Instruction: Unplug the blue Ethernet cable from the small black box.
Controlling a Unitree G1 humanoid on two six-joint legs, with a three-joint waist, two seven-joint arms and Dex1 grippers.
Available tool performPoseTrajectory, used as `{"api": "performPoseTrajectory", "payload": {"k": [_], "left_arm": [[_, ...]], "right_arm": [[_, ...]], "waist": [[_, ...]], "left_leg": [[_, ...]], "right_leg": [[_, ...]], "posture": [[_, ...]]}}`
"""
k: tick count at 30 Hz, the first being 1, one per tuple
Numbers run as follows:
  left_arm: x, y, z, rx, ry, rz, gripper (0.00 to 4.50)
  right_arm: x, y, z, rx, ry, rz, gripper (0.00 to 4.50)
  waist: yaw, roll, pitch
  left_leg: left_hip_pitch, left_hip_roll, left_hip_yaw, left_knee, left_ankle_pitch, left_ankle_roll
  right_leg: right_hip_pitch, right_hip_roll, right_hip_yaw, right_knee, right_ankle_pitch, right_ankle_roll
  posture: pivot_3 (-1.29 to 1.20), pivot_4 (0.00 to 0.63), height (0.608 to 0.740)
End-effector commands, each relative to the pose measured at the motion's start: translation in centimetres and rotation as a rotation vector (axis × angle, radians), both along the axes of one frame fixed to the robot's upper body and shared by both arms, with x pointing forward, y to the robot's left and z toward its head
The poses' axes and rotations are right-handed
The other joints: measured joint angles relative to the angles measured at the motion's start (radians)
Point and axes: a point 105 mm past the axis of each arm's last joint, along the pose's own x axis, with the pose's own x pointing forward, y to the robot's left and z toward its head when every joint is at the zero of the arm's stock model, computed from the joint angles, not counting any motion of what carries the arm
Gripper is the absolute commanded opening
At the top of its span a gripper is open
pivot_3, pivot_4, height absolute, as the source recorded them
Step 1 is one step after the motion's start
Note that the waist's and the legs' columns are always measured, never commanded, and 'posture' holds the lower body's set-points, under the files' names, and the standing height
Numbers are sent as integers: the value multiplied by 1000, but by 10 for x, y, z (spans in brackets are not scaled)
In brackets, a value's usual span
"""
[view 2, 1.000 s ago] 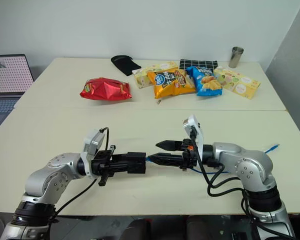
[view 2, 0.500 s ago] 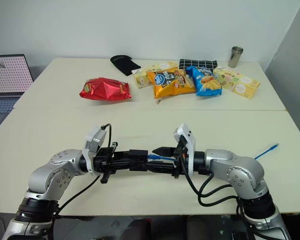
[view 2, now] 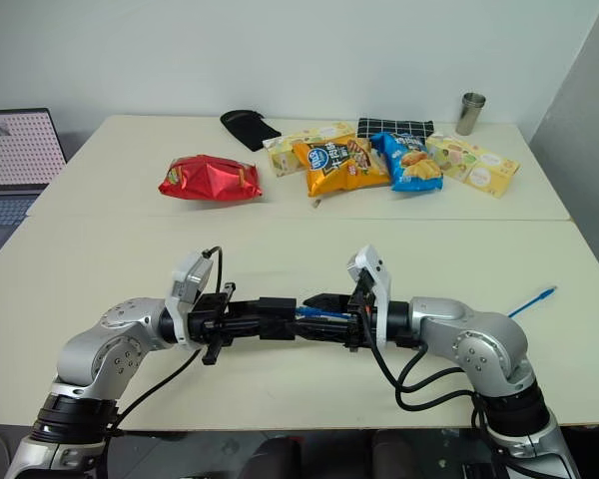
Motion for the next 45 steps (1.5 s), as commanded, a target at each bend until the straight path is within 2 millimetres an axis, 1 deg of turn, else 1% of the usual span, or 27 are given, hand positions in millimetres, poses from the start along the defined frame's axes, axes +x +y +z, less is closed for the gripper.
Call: {"api": "performPoseTrajectory", "payload": {"k": [1,3,4,5,7,8,18,20,33,36,40,45], "left_arm": [[-4,-3,9,-13,-39,-22,773],[-5,-4,9,-12,-38,-26,773],[-5,-4,9,-12,-37,-28,773],[-6,-4,9,-11,-36,-32,773],[-7,-4,9,-7,-32,-41,773],[-8,-4,8,-6,-29,-46,773],[-18,0,5,15,3,-95,773],[-18,-1,5,16,4,-93,773],[-17,0,6,13,4,-65,773],[-18,7,8,8,9,-32,773],[-25,17,7,25,19,-2,773],[-28,24,4,46,29,30,773]], "right_arm": [[-2,1,10,25,-42,24,1822],[-2,1,10,24,-43,27,1482],[-2,1,10,26,-42,31,1115],[-3,1,10,27,-40,34,1017],[-4,0,10,28,-36,45,496],[-4,0,10,27,-34,50,436],[-6,-6,11,19,-16,102,354],[-7,-7,11,17,-9,112,60],[-9,-6,10,9,-11,117,60],[-4,-12,5,-23,-23,79,59],[0,-25,1,-50,-26,40,59],[7,-35,1,-61,-38,-1,44]], "waist": [[0,0,0],[0,0,0],[0,0,0],[0,0,0],[0,0,0],[0,0,0],[0,0,0],[0,0,0],[0,0,0],[0,0,0],[0,0,0],[1,0,0]], "left_leg": [[0,0,0,0,0,0],[0,0,0,0,0,0],[0,0,0,0,0,0],[0,0,0,0,0,0],[0,0,0,0,0,0],[0,0,0,0,0,0],[0,0,0,0,0,0],[0,0,0,0,0,0],[0,0,0,0,0,0],[0,0,0,0,0,0],[0,1,0,0,0,0],[0,0,0,0,0,0]], "right_leg": [[0,0,0,0,0,0],[0,0,0,0,0,0],[0,0,0,0,0,0],[0,0,0,0,0,0],[0,0,0,0,0,0],[0,0,0,0,0,0],[0,0,0,0,0,0],[0,0,0,0,0,0],[0,0,0,0,0,0],[0,0,0,0,0,0],[0,0,0,-1,0,0],[0,0,0,-1,0,0]], "posture": [[0,150,740],[0,150,740],[0,150,740],[0,150,740],[0,150,740],[0,150,740],[0,150,740],[0,150,740],[0,150,740],[0,150,740],[0,150,740],[0,150,740]]}}
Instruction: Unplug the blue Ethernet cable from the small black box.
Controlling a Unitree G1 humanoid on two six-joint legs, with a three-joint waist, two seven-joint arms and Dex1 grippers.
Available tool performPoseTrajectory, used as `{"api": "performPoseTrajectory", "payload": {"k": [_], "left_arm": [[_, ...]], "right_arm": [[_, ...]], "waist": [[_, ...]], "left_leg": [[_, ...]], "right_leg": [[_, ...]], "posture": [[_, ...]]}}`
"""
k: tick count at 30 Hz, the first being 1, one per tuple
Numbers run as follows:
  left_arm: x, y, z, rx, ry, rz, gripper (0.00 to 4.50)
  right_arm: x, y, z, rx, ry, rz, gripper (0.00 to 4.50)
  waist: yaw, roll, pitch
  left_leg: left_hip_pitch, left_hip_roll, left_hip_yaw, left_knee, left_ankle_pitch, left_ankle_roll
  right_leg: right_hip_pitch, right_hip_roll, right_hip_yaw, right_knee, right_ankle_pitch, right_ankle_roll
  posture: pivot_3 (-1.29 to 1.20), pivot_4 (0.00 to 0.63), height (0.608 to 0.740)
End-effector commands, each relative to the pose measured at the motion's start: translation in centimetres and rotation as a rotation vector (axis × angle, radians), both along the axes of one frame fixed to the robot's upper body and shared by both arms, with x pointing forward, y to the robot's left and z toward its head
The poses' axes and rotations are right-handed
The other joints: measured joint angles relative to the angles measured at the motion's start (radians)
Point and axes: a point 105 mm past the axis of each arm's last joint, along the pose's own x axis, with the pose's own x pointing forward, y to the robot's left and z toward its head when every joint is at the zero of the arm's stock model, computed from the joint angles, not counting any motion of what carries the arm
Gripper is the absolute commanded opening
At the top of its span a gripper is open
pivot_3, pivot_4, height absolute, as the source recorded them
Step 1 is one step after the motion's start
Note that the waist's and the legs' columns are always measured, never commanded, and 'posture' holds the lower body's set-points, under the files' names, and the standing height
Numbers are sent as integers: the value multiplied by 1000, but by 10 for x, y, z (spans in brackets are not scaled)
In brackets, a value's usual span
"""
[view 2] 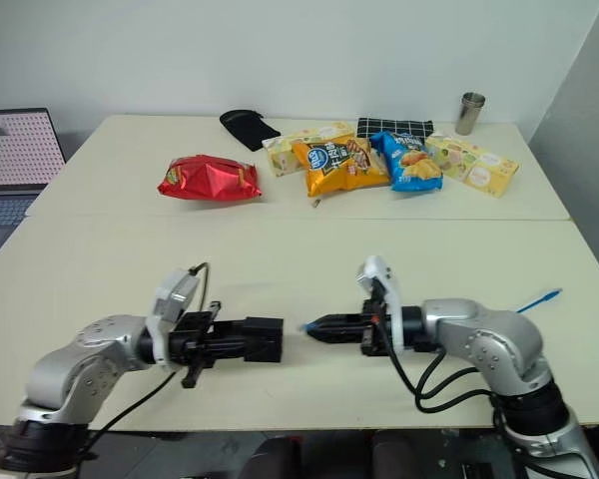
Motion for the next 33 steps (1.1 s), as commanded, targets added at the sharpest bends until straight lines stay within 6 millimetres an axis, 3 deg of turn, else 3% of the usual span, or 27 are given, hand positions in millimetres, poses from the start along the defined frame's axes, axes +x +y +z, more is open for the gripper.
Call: {"api": "performPoseTrajectory", "payload": {"k": [1,7,10,12,14,15,18,22,28,33], "left_arm": [[-3,-1,11,-19,-44,-6,773],[2,4,14,-27,-52,61,773],[10,4,16,-31,-57,135,773],[15,2,16,-16,-55,172,773],[19,1,16,-10,-45,202,773],[20,1,16,-8,-42,212,773],[26,3,17,4,-54,266,773],[40,12,13,56,-33,406,773],[78,47,14,74,-177,749,773],[101,82,2,160,-379,1010,773]], "right_arm": [[5,-4,11,28,-56,-17,44],[35,-16,13,-7,-152,-153,43],[101,-48,-8,-224,-364,-511,40],[121,-60,-18,-308,-421,-623,40],[129,-65,-27,-338,-430,-668,745],[131,-66,-30,-345,-433,-678,860],[132,-67,-35,-355,-433,-667,1651],[126,-69,-23,-336,-466,-623,2655],[78,-42,22,-165,-552,-303,4188],[52,-9,36,-120,-582,-131,4188]], "waist": [[0,0,0],[0,0,0],[-1,0,0],[-1,0,0],[0,0,0],[0,0,0],[-1,0,0],[-1,0,0],[2,0,0],[-1,0,0]], "left_leg": [[0,0,0,0,0,0],[0,0,0,0,0,0],[0,0,1,0,0,0],[1,0,3,0,0,0],[0,0,3,0,0,0],[-1,0,2,0,0,0],[-11,1,3,1,0,-1],[-12,1,5,2,0,-1],[-12,0,3,2,0,0],[-11,0,3,2,0,0]], "right_leg": [[0,0,0,0,0,0],[0,0,0,-1,0,0],[0,0,0,-1,0,0],[0,0,1,-1,0,1],[-1,0,1,-1,0,0],[-2,0,1,0,0,0],[-12,-1,2,2,1,0],[-13,-4,2,4,1,0],[-13,-4,1,4,1,0],[-13,-4,0,4,1,0]], "posture": [[0,150,740],[0,150,740],[0,150,740],[0,150,740],[0,150,740],[0,150,740],[0,150,740],[0,150,740],[0,150,740],[0,150,740]]}}
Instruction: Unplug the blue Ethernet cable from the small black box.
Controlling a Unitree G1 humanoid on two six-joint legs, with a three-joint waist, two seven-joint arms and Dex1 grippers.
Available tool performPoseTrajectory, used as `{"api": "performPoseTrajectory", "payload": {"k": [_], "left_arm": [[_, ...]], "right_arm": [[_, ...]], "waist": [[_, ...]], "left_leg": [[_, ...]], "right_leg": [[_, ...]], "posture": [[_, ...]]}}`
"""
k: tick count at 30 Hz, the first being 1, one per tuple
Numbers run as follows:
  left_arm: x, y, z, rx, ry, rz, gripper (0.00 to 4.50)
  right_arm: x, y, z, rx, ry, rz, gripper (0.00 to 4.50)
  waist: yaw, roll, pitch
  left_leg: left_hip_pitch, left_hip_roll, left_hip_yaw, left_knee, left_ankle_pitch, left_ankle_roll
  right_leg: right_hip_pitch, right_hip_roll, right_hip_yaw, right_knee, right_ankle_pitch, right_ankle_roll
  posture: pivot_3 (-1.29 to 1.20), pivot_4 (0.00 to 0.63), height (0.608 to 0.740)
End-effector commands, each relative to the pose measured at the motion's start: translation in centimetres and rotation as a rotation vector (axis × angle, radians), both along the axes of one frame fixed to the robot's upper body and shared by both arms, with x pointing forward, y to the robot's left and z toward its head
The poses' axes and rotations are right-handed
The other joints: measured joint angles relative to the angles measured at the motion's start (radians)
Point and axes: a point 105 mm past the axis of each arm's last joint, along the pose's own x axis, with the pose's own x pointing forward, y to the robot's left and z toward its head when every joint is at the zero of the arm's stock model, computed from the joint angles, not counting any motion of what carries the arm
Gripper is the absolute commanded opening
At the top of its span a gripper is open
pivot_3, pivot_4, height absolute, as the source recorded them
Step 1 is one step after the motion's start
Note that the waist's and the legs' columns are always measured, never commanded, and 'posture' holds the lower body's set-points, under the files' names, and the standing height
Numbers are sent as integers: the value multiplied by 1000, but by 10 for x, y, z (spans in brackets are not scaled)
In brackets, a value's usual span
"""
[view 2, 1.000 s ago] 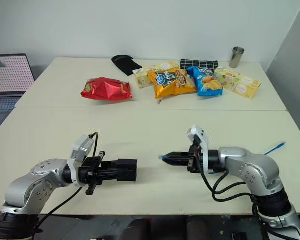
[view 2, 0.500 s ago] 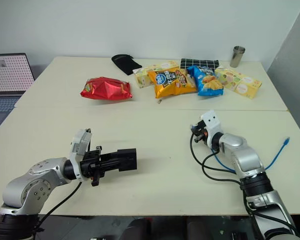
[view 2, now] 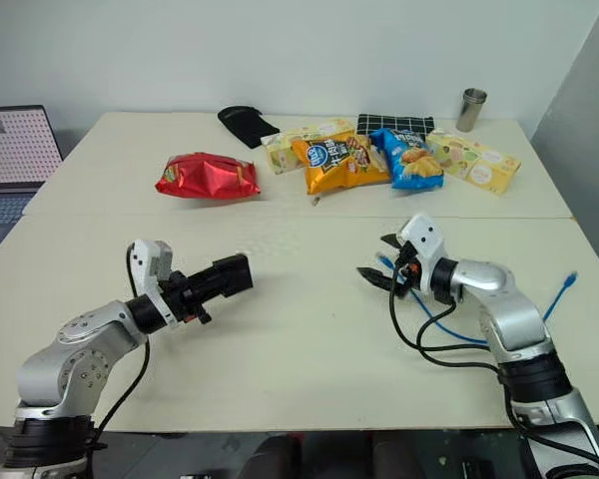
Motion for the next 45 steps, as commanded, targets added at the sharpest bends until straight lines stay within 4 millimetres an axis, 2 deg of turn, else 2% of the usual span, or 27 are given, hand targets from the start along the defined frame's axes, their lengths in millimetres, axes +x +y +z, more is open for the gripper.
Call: {"api": "performPoseTrajectory", "payload": {"k": [1,6,12,13,17,24,27,34,37,41,45], "left_arm": [[15,32,4,127,-187,217,773],[29,61,-6,126,-265,448,773],[39,63,-28,52,-215,476,773],[39,64,-31,52,-211,479,1123],[34,67,-41,58,-184,482,1953],[12,73,-53,63,-128,504,3349],[-3,76,-50,98,-105,521,3349],[-38,76,-32,182,-28,464,3349],[-50,70,-12,206,-30,366,3349],[-64,61,0,253,9,230,3349],[-72,60,10,280,36,149,3349]], "right_arm": [[-17,27,14,-4,-49,123,4188],[-19,55,10,-28,-59,182,4188],[-20,71,7,-58,-83,221,4188],[-19,71,7,-62,-85,221,4202],[-20,72,3,-77,-88,217,4206],[-22,72,-2,-85,-87,200,4206],[-23,70,-6,-88,-80,182,4206],[-20,44,-12,-79,-43,86,4206],[-15,15,-7,-100,-30,20,4206],[-17,-14,-2,-127,1,-1,4206],[-17,-34,2,-161,14,-23,4206]], "waist": [[0,0,0],[3,0,0],[6,-2,-1],[7,-2,-1],[3,-2,-1],[-3,-1,-1],[-5,-1,-1],[0,-1,-1],[4,-1,-1],[6,-1,-1],[3,-1,-1]], "left_leg": [[0,0,0,0,0,0],[0,0,-1,1,0,0],[-1,-2,-1,2,0,0],[-1,-2,-2,2,0,0],[-1,-2,-1,2,0,0],[1,-1,-2,1,0,0],[1,0,-3,1,0,0],[1,1,-4,1,0,0],[0,1,-3,1,0,0],[1,0,-3,1,0,0],[2,0,-2,0,0,0]], "right_leg": [[0,0,0,0,0,0],[0,0,-1,0,0,0],[0,-1,-2,0,0,1],[0,-1,-2,0,1,1],[1,-1,-2,1,1,1],[0,-1,0,1,1,1],[0,-1,0,1,1,1],[1,-2,0,1,1,1],[1,-1,0,1,1,1],[3,-1,-1,1,1,1],[3,-1,-1,0,0,1]], "posture": [[0,150,740],[0,150,740],[0,150,740],[0,150,740],[0,150,740],[0,150,740],[0,150,740],[0,150,740],[0,150,740],[0,150,740],[0,150,740]]}}
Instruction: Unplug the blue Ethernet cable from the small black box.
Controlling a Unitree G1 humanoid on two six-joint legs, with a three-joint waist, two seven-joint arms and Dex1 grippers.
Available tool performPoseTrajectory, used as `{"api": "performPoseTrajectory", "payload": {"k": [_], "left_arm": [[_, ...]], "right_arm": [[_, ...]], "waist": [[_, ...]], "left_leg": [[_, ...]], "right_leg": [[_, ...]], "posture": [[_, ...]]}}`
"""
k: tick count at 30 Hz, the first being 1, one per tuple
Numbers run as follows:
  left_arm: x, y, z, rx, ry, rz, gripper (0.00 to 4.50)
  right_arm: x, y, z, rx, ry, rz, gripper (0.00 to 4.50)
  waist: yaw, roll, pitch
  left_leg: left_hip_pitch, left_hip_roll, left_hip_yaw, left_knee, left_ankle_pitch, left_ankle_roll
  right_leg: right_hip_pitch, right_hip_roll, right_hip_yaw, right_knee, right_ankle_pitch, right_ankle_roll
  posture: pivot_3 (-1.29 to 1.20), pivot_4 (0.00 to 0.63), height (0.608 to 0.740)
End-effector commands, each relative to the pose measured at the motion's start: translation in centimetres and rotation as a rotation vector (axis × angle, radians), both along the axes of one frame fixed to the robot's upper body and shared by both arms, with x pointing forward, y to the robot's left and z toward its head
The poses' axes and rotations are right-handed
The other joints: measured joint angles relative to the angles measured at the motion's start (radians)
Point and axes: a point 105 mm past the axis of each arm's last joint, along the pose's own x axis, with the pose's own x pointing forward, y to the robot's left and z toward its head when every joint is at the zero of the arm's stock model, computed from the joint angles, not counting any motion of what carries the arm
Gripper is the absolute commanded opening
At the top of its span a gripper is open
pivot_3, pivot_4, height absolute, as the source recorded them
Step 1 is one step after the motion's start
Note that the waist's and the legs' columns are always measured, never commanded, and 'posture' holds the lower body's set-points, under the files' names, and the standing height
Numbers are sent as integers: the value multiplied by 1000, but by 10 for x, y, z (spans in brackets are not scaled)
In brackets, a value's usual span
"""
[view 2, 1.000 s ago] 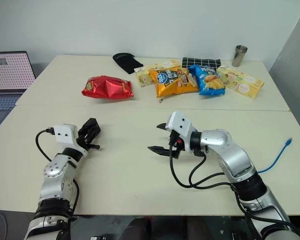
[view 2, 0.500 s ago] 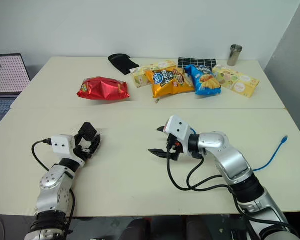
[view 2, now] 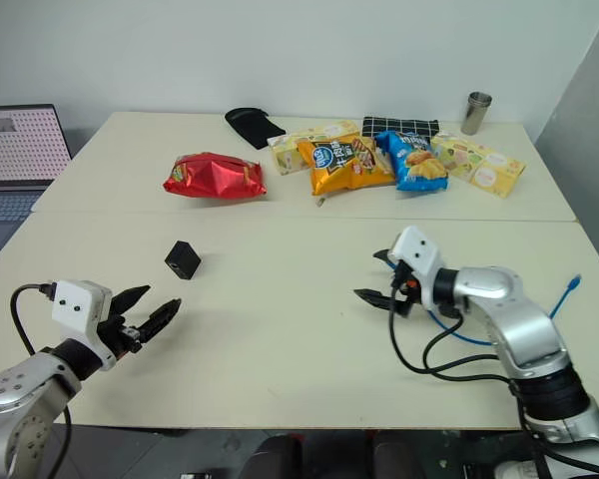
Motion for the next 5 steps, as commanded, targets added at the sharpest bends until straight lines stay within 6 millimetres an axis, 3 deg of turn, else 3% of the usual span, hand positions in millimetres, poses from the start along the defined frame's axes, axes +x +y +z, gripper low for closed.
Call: {"api": "performPoseTrajectory", "payload": {"k": [1,5], "left_arm": [[-7,0,23,10,-16,-64,3349],[-7,10,31,25,-6,-67,3349]], "right_arm": [[-2,-16,15,-18,-38,-4,4206],[2,-32,14,-57,-38,-54,4206]], "waist": [[0,0,0],[-2,0,0]], "left_leg": [[0,0,1,0,0,0],[1,0,2,0,0,0]], "right_leg": [[0,0,0,0,0,0],[0,1,0,0,0,0]], "posture": [[0,150,740],[0,150,740]]}}
